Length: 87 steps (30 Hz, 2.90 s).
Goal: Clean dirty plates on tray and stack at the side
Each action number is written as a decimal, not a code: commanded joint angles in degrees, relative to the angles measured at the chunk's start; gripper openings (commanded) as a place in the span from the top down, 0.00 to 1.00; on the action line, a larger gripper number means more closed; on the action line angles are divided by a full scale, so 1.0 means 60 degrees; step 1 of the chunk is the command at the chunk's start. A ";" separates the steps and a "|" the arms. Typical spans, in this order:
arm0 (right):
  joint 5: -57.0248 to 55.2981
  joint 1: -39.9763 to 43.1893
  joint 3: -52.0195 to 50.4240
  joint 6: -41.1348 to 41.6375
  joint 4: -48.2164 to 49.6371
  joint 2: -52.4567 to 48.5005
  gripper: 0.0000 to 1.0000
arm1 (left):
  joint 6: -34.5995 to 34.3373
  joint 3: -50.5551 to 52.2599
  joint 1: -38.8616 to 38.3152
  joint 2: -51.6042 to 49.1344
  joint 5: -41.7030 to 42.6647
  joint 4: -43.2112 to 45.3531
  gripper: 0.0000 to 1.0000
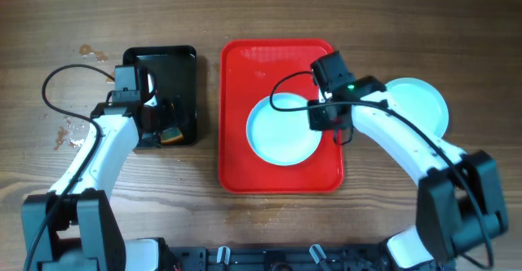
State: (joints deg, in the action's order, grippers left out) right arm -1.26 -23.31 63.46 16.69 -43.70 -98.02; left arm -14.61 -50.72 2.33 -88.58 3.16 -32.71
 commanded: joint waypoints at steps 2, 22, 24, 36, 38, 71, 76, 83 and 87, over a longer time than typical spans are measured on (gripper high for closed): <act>0.0226 0.0015 -0.0036 0.0073 0.0146 -0.0987 0.54 | 0.0153 0.0025 0.0033 0.0066 0.0146 0.0033 0.00; -0.2317 -0.0080 0.0299 -0.0029 0.0120 0.1916 0.96 | 0.0153 0.0025 0.0033 0.0066 0.0146 0.0033 0.00; -0.4146 -0.0590 0.0299 -0.0033 0.0047 0.2973 0.96 | 0.0153 0.0025 0.0033 0.0066 0.0146 0.0029 0.00; -1.0739 -0.4510 0.0295 -0.1956 0.0754 0.3424 0.96 | 0.0153 0.0025 0.0033 0.0066 0.0146 0.0033 0.00; -1.0830 -0.4506 0.0295 -0.2550 0.1096 0.3424 0.96 | 0.0153 0.0025 0.0033 0.0066 0.0146 0.0033 0.00; -1.1508 -0.5064 0.0280 -0.5566 0.2798 0.3264 0.96 | 0.0153 0.0025 0.0033 0.0066 0.0146 0.0033 0.00; -1.1788 -0.5235 0.0280 -0.6178 0.3286 0.3231 0.96 | 0.0153 0.0025 0.0033 0.0066 0.0146 0.0029 0.00; -1.1803 -0.5238 0.0280 -0.5952 0.3282 0.3231 0.96 | 0.0153 0.0025 0.0033 0.0066 0.0146 0.0033 0.00; -1.1562 -0.4590 0.0280 -0.3282 0.2025 0.3231 0.96 | 0.0153 0.0025 0.0033 0.0066 0.0146 0.0033 0.00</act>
State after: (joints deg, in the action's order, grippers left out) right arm -70.00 -54.02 64.34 -15.29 -27.20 -78.22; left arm -14.61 -50.72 2.33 -88.58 3.16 -32.73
